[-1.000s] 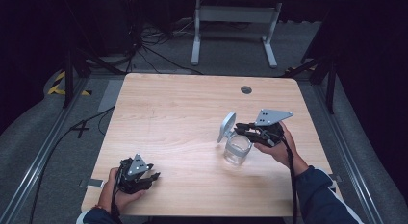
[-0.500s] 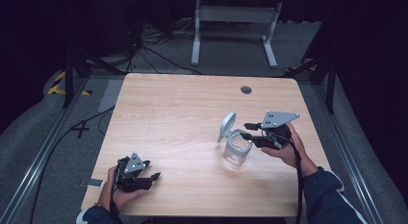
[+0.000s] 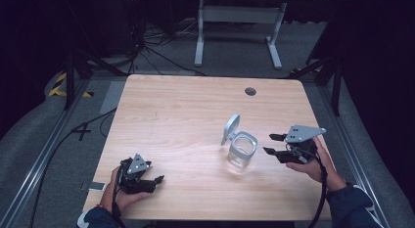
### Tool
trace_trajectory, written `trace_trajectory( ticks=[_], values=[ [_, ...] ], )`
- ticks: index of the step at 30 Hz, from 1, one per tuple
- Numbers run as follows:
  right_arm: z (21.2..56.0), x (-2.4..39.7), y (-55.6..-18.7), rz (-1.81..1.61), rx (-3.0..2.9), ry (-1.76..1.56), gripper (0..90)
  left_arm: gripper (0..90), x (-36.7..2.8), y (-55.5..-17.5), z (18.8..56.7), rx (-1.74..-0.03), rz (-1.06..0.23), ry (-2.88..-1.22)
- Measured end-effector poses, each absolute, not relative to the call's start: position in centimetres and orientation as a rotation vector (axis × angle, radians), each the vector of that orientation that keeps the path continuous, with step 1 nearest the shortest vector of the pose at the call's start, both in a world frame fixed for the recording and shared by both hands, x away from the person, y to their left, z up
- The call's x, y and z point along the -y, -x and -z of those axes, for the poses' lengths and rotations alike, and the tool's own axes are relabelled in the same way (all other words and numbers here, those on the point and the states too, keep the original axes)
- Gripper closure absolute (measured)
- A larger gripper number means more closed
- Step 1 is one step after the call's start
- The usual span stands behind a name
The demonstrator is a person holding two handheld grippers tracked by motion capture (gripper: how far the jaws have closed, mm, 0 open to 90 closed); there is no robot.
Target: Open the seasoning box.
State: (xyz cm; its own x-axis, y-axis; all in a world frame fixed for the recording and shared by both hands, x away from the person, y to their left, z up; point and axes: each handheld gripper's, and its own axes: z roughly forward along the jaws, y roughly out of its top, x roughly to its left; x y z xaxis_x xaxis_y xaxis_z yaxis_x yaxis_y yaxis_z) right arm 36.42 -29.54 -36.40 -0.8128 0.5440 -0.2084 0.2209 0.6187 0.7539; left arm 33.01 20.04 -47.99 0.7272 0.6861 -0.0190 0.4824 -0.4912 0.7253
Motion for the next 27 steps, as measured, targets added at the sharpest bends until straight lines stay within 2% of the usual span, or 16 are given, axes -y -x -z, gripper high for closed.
trace_trajectory(
  ticks=[10, 27],
  values=[
    [38.3, 32.9, -35.1, -0.959, -2.434, -0.661, 44.6, 27.7, -19.9, -33.0, 48.1, -0.89, -0.363, -2.173],
    [42.3, 36.4, -33.7, -0.874, -2.465, -0.795, 39.8, 27.5, -19.9, -33.0, 48.1, -0.895, -0.365, -2.172]
  ],
)
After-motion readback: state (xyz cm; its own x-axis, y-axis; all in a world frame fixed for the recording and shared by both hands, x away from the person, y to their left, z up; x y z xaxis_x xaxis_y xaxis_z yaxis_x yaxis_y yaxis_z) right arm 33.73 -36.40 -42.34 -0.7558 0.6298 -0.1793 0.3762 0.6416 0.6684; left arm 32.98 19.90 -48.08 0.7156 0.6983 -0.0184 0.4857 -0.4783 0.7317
